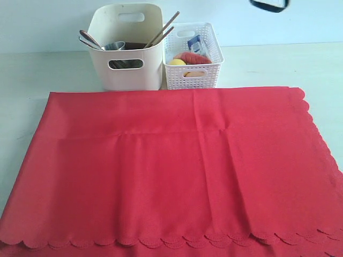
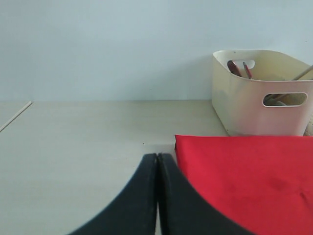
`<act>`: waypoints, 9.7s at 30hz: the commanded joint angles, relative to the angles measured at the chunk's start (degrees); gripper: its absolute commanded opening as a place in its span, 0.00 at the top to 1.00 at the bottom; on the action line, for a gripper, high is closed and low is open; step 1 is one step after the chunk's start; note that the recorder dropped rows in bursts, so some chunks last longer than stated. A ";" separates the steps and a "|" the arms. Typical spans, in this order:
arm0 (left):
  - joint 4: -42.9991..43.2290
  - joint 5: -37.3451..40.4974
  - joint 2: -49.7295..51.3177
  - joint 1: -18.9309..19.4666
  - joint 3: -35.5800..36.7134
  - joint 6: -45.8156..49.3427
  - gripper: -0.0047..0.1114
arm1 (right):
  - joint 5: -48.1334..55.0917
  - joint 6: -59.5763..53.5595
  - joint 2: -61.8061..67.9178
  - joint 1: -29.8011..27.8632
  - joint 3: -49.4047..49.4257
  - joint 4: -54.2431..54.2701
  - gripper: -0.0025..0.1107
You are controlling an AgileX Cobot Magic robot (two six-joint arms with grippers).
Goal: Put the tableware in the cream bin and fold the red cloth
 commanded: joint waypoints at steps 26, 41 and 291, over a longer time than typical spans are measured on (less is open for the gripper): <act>0.00 -0.31 -0.31 0.10 0.17 -0.37 0.94 | 27.59 26.29 -8.83 -0.35 34.74 -5.63 0.98; 0.00 -0.31 -0.31 0.10 0.17 -0.37 0.94 | 2.04 107.34 -5.91 -4.05 45.27 -85.75 0.98; 20.50 22.01 124.35 -50.78 -76.35 -11.70 0.94 | 27.53 123.33 2.16 -9.91 39.21 -108.04 0.98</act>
